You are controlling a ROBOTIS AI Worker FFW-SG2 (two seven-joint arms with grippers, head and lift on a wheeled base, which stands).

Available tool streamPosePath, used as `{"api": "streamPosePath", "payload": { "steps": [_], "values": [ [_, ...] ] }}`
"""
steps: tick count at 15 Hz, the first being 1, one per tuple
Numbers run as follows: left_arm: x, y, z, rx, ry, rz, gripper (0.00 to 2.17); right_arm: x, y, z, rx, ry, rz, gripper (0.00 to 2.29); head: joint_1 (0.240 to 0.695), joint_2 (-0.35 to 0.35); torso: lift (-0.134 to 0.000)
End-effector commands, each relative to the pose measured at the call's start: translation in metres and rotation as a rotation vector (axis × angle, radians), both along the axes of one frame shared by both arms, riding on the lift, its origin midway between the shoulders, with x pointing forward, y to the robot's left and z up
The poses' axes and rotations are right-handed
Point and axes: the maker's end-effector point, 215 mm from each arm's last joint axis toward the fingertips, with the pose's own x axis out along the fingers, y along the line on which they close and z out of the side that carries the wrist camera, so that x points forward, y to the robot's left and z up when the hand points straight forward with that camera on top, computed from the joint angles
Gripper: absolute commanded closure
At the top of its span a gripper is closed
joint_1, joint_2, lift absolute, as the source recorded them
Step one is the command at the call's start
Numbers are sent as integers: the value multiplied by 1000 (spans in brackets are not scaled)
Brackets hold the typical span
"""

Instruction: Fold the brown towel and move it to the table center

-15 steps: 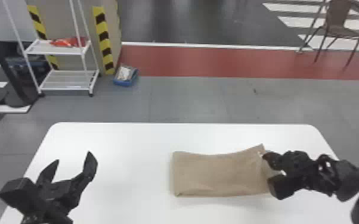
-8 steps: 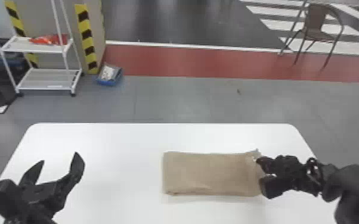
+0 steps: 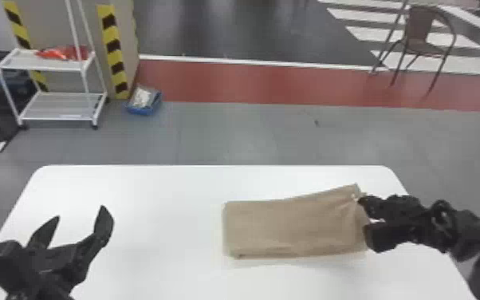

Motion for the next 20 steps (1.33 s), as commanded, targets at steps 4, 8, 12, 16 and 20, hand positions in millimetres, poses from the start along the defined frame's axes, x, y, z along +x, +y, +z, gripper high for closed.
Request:
{"api": "streamPosePath", "payload": {
  "steps": [4,8,12,16,20],
  "values": [
    [1,-18,-9,-9,9,-27,49,1,-22,-52,-18,66,-117,586,695,-200,0],
    [-2,-14,-13,-8,19,-21,49,11,-53,-27,5,8,-198,19,695,-223,0],
    [4,-19,-8,-9,7,-33,53,-34,-97,4,310,30,-570,63,695,-256,0],
    [7,-23,-8,-2,11,-42,53,-147,-98,-23,685,223,-1119,87,695,-323,0],
    [7,-38,-18,7,45,-93,53,-182,-79,-38,1006,359,-1486,90,695,-350,0]
  ]
}}
